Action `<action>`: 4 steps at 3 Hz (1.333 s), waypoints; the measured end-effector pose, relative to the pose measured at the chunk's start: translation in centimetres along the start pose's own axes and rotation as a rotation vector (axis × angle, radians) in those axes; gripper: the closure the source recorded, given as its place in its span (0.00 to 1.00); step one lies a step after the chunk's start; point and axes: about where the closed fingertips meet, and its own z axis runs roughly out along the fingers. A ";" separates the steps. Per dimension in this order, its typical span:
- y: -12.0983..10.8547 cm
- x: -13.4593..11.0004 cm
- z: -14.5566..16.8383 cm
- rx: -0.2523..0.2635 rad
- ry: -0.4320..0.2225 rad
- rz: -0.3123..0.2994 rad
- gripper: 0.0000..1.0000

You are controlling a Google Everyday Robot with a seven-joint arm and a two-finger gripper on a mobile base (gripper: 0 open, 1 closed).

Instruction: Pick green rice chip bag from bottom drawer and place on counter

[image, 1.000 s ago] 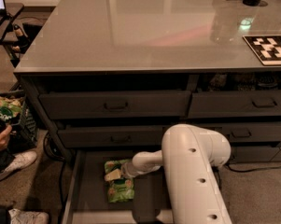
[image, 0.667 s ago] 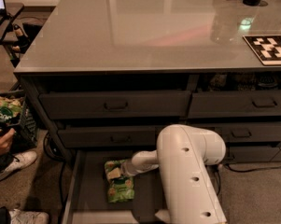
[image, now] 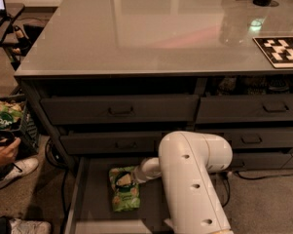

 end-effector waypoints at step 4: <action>-2.4 3.3 3.9 0.053 0.087 -0.012 0.35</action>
Offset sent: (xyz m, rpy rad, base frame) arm 0.0029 -0.0185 -0.0428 -0.0498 0.0314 0.0052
